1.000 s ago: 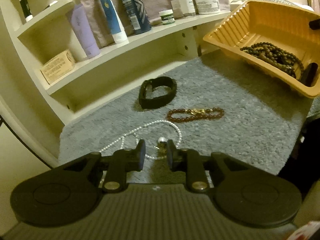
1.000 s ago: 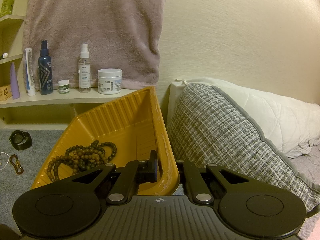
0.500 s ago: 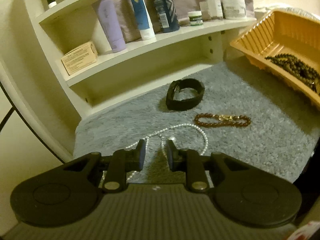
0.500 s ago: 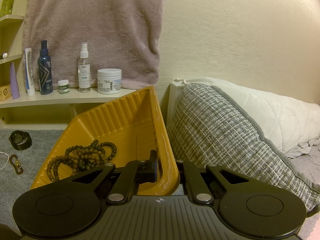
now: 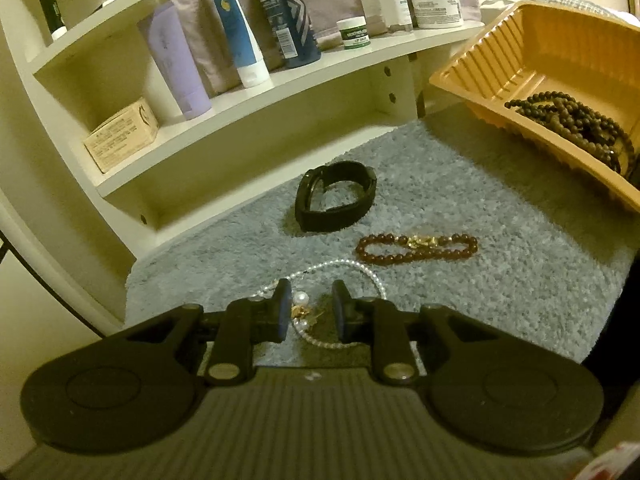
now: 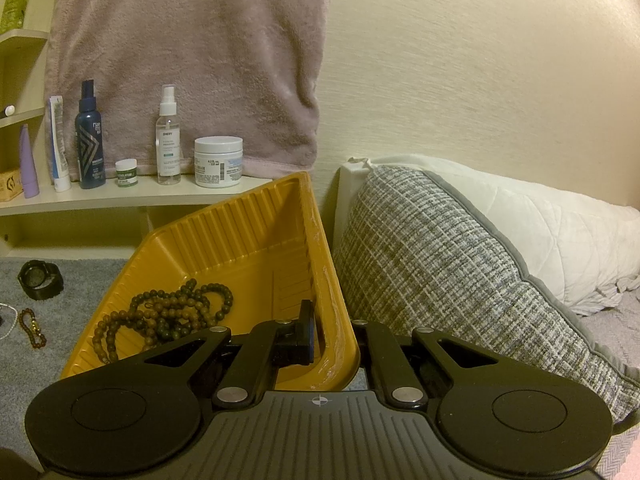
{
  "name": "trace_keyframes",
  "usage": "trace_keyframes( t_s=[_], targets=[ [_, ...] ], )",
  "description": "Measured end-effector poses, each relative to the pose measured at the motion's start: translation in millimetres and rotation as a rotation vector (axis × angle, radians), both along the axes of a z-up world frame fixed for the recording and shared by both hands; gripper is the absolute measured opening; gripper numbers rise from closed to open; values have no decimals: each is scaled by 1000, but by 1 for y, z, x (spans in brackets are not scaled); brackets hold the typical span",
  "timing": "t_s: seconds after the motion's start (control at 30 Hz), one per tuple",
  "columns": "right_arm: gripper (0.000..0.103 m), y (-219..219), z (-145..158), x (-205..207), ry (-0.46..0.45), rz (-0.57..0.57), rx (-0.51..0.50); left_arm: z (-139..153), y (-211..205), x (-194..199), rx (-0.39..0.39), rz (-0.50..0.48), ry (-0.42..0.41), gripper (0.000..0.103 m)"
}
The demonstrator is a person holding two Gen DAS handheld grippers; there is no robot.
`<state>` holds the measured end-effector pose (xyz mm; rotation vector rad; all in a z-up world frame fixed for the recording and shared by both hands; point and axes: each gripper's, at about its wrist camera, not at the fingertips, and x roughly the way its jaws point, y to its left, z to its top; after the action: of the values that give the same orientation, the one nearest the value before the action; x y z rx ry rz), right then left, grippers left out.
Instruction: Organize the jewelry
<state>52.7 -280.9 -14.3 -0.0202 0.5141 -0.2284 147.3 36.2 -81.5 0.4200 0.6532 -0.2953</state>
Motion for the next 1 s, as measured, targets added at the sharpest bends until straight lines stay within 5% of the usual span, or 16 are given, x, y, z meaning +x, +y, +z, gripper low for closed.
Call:
trace_keyframes(
  t_s=[0.47, 0.7, 1.0],
  targets=[
    [6, -1, -1, -1, -3, -2, 1, -5, 3, -2, -37, 21, 31, 8],
    [6, -1, -2, 0, -2, -1, 1, 8, -5, -19, -58, -2, -16, 7],
    [6, -1, -1, 0, -4, 0, 1, 39, -46, -23, -188, -122, -31, 7]
  ],
)
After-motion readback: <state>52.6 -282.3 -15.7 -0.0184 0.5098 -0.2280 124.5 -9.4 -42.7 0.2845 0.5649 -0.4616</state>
